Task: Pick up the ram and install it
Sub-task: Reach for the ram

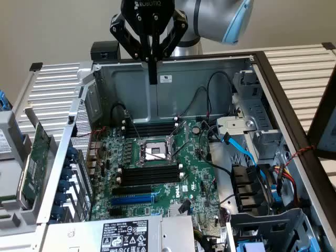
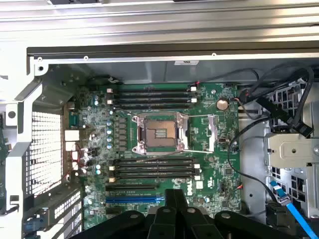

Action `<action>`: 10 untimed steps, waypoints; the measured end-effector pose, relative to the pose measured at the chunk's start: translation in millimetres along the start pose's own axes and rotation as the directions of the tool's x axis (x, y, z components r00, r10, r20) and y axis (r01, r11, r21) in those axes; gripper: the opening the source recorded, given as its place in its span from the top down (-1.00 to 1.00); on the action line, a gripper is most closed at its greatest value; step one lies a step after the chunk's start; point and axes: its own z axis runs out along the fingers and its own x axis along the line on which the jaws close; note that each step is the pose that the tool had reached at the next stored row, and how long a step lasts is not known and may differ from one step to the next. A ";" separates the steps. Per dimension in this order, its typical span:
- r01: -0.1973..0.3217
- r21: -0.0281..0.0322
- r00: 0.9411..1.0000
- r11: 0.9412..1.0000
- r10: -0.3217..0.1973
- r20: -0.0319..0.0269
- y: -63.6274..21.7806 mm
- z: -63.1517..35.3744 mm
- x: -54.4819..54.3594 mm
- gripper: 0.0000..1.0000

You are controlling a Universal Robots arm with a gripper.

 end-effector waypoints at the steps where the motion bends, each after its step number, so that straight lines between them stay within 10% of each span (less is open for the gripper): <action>1: 0.000 0.000 1.000 1.000 0.000 0.000 0.0 0.0 0.0 0.79; 10: 0.000 0.000 1.000 1.000 0.000 0.000 0.0 0.0 0.0 0.79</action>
